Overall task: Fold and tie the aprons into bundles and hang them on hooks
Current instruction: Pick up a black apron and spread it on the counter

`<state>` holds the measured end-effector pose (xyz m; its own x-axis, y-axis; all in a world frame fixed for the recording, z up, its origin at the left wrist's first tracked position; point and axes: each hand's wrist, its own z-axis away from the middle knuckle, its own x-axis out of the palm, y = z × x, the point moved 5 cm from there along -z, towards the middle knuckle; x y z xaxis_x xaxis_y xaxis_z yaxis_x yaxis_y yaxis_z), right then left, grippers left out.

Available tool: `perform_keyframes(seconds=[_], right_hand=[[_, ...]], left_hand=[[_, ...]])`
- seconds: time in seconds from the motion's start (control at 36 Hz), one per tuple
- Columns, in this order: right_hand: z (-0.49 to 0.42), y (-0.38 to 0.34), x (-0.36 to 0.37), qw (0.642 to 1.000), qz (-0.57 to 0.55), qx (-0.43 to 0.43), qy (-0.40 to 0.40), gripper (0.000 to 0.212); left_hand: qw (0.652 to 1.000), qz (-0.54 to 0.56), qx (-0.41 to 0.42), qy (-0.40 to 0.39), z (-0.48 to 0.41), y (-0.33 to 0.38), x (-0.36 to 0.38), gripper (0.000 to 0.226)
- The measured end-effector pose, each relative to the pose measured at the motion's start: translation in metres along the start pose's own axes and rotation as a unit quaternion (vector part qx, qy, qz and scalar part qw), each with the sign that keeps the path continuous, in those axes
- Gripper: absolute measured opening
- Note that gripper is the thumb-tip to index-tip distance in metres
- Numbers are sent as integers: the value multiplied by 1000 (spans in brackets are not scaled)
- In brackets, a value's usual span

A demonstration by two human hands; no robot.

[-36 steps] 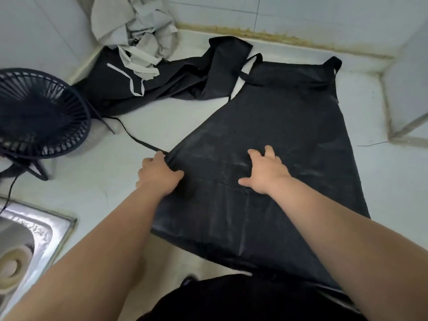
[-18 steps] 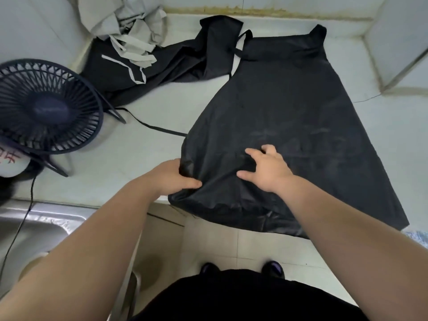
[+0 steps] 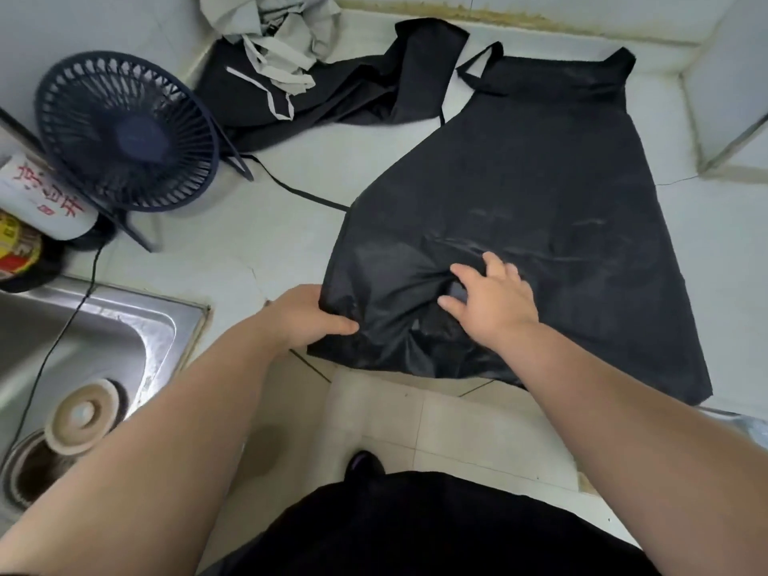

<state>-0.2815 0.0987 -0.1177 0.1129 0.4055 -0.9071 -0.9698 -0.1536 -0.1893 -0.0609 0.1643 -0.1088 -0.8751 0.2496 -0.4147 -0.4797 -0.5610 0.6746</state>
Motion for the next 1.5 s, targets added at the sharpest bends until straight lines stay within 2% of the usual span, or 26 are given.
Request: perform_keyframes(seconds=[0.06,0.14,0.25,0.33,0.39,0.47,0.53,0.56,0.64,0.69,0.72,0.75,0.81,0.86,0.89,0.94,1.0,1.03,1.11,1.17,1.28,1.36,1.44,1.5], right_hand=[[8,-3,2,1000,-7,-21,6,63],[20,-11,9,994,-25,-94,-41,63],[27,-8,26,982,84,-129,-111,72],[31,-9,28,979,68,-122,-145,78],[33,-11,23,978,-15,-115,-171,76],[32,-7,6,950,-254,-78,-162,57],[31,1,-9,909,-399,-38,-115,47],[32,6,-17,879,-464,-14,-110,50],[33,16,-28,791,-589,15,-168,71],[38,20,-37,768,-612,27,-189,55],[35,24,-37,775,-606,45,-173,44],[32,34,-38,801,-579,65,-135,32],[24,58,-37,842,-524,116,-63,12],[22,82,-30,852,-495,169,-39,13],[24,91,-27,842,-504,188,-41,12],[28,104,-16,813,-535,222,-52,11],[30,110,-5,812,-528,246,-44,15],[32,112,-1,818,-517,251,-37,18],[32,106,5,858,-470,205,-33,34],[33,104,8,882,-434,180,-36,45],[38,108,9,882,-440,164,39,38],[44,110,7,880,-444,149,80,40],[50,105,7,865,-484,130,32,35],[53,99,6,882,-458,106,-20,33]], left_hand=[[997,2,8,77,6,-4,0,14],[987,63,17,150,16,-5,1,16],[989,54,35,131,32,1,9,29],[992,39,56,105,47,11,12,45],[991,62,71,95,56,22,13,55],[987,105,103,69,65,43,16,68],[983,123,133,24,67,60,26,75],[982,125,144,1,67,69,35,77],[983,56,163,-63,64,93,66,81],[976,-27,170,-130,62,106,94,80],[972,-49,164,-163,61,109,105,76],[969,-47,150,-192,61,111,115,69],[970,19,111,-216,59,110,125,52],[978,101,79,-163,53,103,121,35],[985,111,70,-112,49,97,114,29],[997,24,66,-5,39,82,101,24],[995,-60,59,49,32,71,96,27],[995,-66,49,57,29,65,96,29],[998,-13,22,59,22,52,102,40],[997,6,23,69,18,48,109,38],[994,29,19,101,15,38,119,35],[995,40,17,93,19,31,127,35],[993,96,-7,72,25,25,131,23],[988,144,-13,57,30,21,133,25]])
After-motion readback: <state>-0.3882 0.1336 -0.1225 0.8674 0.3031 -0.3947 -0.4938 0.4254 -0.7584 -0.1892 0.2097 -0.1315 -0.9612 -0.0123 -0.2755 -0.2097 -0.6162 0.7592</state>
